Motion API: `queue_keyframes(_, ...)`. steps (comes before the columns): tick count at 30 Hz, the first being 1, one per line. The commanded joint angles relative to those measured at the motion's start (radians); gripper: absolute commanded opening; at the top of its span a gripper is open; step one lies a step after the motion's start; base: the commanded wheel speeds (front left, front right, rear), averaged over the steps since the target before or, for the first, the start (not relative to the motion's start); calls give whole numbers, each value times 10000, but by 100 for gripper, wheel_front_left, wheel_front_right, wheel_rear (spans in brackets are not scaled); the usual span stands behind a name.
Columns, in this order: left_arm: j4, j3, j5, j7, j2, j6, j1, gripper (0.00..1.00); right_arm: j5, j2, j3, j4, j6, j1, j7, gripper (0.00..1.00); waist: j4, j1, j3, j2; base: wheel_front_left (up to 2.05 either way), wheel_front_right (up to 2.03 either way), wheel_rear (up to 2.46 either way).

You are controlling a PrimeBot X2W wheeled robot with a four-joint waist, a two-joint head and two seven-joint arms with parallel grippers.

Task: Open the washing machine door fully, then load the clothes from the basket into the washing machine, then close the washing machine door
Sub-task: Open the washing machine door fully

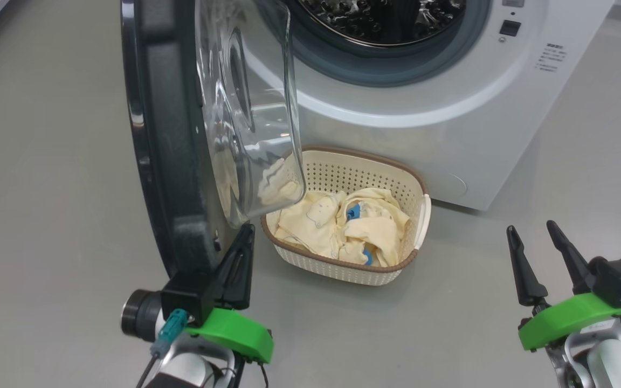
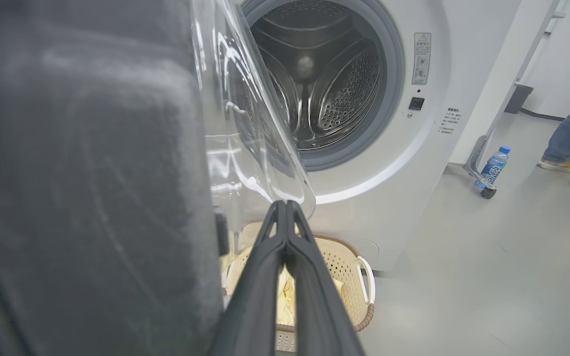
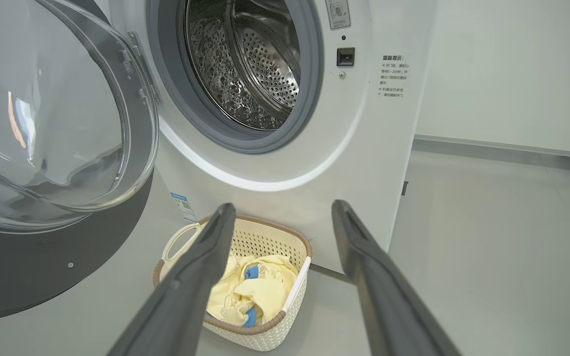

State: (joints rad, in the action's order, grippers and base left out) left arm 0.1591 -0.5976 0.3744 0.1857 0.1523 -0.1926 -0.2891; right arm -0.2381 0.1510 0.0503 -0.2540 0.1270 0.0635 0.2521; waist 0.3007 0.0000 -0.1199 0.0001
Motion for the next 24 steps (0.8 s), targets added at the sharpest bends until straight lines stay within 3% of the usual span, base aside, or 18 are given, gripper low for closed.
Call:
queue_keyframes(1,-299,617,84,70,307,-190,-217,0,-85,201,169,251,37,170,97,100,166,0,3,-1,0,0,0)
queue_keyframes(24,-667,2108,855,114,1078,-1027,342,0,-151,238,133,212,37,60,97,100,685,0,-11,-1,0,0,0)
